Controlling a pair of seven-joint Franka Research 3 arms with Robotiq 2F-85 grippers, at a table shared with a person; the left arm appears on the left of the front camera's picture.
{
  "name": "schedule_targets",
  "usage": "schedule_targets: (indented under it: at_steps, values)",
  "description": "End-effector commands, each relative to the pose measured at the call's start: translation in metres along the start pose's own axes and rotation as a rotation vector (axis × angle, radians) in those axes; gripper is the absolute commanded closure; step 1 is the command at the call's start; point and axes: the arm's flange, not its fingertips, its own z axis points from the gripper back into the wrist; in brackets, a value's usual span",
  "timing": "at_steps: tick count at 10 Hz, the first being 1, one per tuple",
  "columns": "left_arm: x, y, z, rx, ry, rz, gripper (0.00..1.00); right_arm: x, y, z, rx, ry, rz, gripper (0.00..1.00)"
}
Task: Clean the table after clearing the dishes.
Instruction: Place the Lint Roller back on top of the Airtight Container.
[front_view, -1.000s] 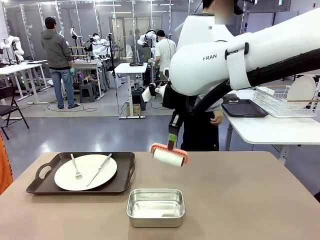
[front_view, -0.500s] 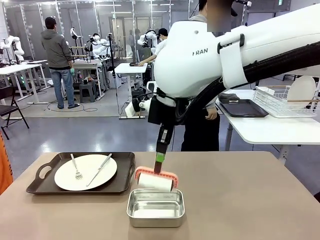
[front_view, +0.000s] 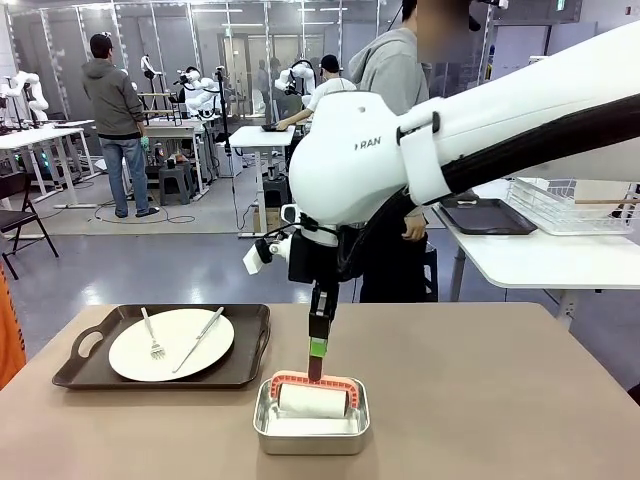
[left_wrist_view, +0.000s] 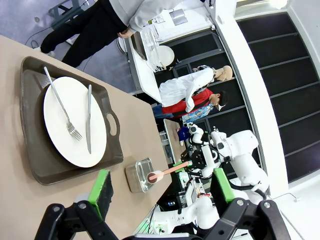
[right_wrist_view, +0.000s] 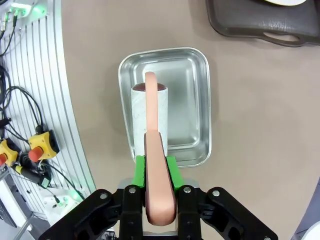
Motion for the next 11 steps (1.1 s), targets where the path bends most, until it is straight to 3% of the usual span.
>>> schedule_targets:
  at_steps: [1,6,7,11]
  values:
    - [-0.002,-0.002,0.003,-0.010,0.000,-0.003,0.00,0.013,-0.019,-0.001,0.025,0.026,0.032,0.79]
    - [-0.002,-0.002,0.003,-0.010,0.000,-0.003,0.00,0.028,-0.057,-0.028,0.063,0.043,0.047,0.79]
    - [-0.002,-0.002,0.003,-0.010,0.000,-0.003,0.00,0.028,-0.065,-0.035,0.081,0.025,0.082,0.71]
    - [-0.002,-0.002,0.003,-0.010,0.000,-0.003,0.00,0.030,-0.089,-0.066,0.117,0.090,0.070,0.68]
